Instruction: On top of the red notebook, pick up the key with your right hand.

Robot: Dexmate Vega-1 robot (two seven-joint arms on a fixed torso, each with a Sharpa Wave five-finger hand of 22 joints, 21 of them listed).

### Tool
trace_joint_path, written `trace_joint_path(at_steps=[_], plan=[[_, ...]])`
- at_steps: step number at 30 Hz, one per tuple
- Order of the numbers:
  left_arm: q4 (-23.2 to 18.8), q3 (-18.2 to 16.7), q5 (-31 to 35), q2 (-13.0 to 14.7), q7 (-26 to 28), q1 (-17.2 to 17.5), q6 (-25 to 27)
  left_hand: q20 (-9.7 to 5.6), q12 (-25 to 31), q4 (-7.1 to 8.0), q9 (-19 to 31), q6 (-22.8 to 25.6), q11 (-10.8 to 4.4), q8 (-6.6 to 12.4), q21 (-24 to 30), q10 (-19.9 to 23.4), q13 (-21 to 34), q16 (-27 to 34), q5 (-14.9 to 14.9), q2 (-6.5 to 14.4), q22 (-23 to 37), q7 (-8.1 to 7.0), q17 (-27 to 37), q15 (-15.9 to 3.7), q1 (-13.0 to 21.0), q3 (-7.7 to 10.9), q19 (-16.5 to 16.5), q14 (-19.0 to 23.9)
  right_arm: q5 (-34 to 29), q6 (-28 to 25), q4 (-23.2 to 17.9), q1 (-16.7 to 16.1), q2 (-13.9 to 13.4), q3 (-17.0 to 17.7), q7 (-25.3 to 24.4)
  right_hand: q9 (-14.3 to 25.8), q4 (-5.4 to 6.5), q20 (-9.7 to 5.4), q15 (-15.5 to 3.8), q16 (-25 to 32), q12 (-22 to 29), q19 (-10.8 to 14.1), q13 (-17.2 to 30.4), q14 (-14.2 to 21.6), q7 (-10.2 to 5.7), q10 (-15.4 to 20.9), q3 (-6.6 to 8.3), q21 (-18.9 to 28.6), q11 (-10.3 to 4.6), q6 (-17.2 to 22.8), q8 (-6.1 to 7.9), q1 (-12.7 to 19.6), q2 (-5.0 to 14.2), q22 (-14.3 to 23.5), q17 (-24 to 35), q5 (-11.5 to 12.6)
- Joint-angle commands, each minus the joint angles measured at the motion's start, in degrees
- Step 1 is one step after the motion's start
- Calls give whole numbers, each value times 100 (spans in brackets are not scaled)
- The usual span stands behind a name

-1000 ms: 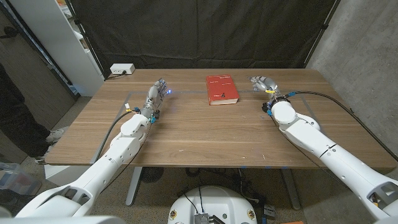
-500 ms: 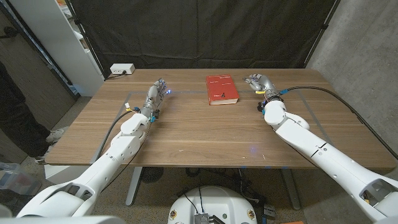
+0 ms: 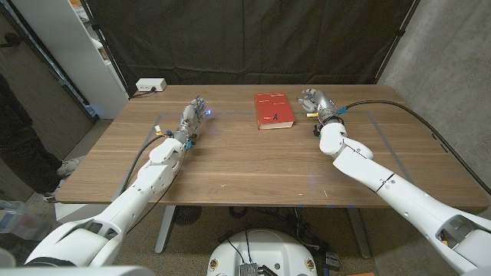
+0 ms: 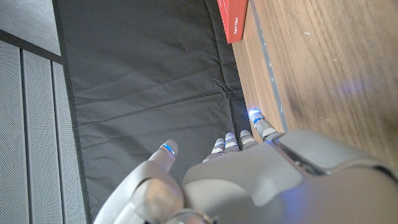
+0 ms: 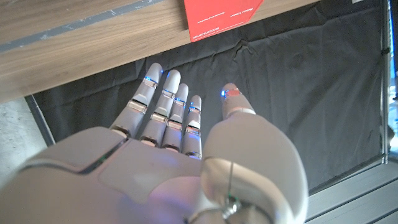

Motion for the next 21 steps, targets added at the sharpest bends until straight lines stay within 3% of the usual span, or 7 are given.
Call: trace_joint_path(at_steps=[1,8,11,13,15,21], plan=[[261,11,27,-74,-136,-168,-10,44,19,2,18,-44,1,38,-29,-47,19,32,25,526,29,-4,12,33,-24,-19,-583,-421,-636,95,212,278,-72,-321,378,21,20,-46,-189,95,55,4,53,-69,-40,-46,30,40,-20,-58,-40,138,15,12,97,35],[322,8,44,-100,-150,-211,0,42,22,5,18,-27,-1,44,-34,-42,19,34,26,526,30,-1,12,36,-28,-24,-575,-419,-1009,225,335,354,-92,-441,475,21,-19,-66,-236,240,101,-33,140,-171,-127,-148,91,66,-94,-97,-84,499,80,21,305,68],[338,11,46,-109,-162,-229,19,43,23,9,19,-1,1,54,-37,-39,19,36,26,525,30,-1,13,35,-32,-28,-570,-418,-1144,378,429,341,-73,-449,375,25,-17,-94,-271,401,155,-68,225,-254,-356,-229,133,83,-123,-63,-98,855,132,2,514,60],[343,4,22,-121,-184,-238,40,44,24,11,19,6,-4,56,-39,-38,19,37,26,525,31,-8,14,37,-34,-31,-568,-415,-1267,542,536,328,-55,-458,224,27,-26,-108,-301,462,193,-99,278,-289,-608,-271,168,97,-189,52,-74,1107,175,-7,563,46],[347,13,31,-129,-186,-252,55,44,27,15,19,12,0,58,-41,-30,19,39,26,526,31,-11,15,38,-38,-35,-565,-414,-1414,663,630,326,-61,-479,107,28,-22,-117,-333,500,211,-96,299,-277,-711,-281,169,110,-215,146,-48,1202,175,-11,584,36],[235,36,60,-117,-139,-242,133,43,25,20,19,17,-3,58,-47,-36,19,39,27,525,32,-13,16,36,-45,-42,-564,-416,-1649,1001,815,370,-162,-505,161,29,2,-116,-340,512,230,-83,320,-286,-746,-291,143,129,-240,190,-43,1246,139,-14,586,20]])
